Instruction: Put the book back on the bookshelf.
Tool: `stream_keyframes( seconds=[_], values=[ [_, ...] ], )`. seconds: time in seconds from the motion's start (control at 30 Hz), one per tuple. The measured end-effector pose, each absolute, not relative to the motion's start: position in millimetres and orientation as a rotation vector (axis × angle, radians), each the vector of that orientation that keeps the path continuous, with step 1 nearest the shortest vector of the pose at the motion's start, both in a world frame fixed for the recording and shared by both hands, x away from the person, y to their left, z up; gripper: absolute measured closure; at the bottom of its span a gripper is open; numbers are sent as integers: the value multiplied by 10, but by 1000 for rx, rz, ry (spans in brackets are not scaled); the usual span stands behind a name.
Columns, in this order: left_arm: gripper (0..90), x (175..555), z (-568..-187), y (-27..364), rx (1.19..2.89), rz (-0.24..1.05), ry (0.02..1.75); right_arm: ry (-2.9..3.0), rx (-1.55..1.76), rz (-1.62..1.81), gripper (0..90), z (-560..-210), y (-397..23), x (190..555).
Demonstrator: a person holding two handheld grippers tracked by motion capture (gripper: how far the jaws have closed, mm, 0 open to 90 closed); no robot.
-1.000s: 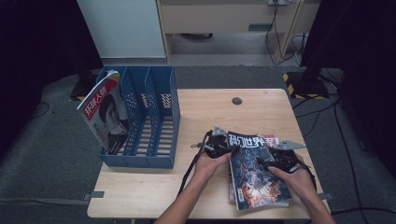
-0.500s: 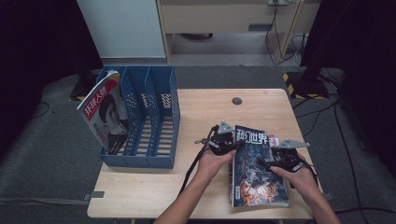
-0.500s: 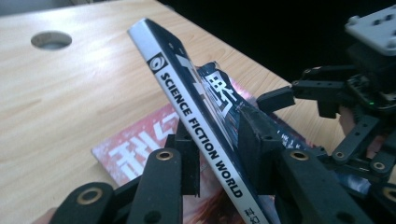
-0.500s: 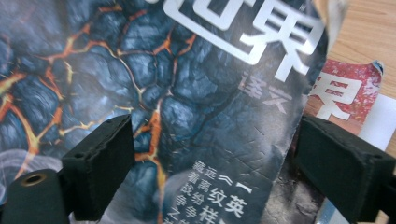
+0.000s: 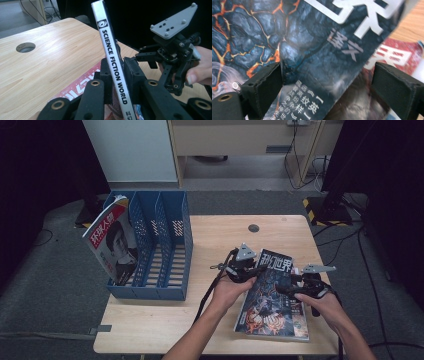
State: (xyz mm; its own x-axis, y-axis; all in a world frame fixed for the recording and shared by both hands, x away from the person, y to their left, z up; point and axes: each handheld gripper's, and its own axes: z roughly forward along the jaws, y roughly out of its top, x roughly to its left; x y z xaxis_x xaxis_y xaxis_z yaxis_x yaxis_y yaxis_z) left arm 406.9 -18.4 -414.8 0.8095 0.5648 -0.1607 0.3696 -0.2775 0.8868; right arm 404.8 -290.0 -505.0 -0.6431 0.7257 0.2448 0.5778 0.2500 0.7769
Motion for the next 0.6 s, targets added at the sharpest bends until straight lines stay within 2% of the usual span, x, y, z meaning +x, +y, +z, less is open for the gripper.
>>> stream_keyframes(
  seconds=[0.23,0.3,0.33,0.37,0.43,0.5,0.57,0.6],
  values=[
    [786,4060,-4095,-195,1916,224,684,2373,1237,1390,78,-5079,-2901,4112],
    [788,4059,-4087,-203,1926,222,676,2393,1224,1421,143,-5097,-2899,4129],
    [788,4059,-4087,-203,1926,222,676,2393,1224,1421,143,-5097,-2899,4129],
    [789,4059,-4084,-206,1928,222,674,2408,1213,1451,226,-5091,-2889,4125],
    [790,4063,-4079,-205,1922,219,673,2405,1208,1452,228,-5078,-2882,4122],
    [799,4074,-4062,-194,1914,223,670,2384,1210,1456,299,-5055,-2908,4125],
    [804,4078,-4054,-190,1914,225,671,2374,1212,1461,320,-5044,-2924,4124],
    [806,4084,-4046,-182,1911,224,671,2359,1213,1465,371,-5015,-2941,4117]
  ],
)
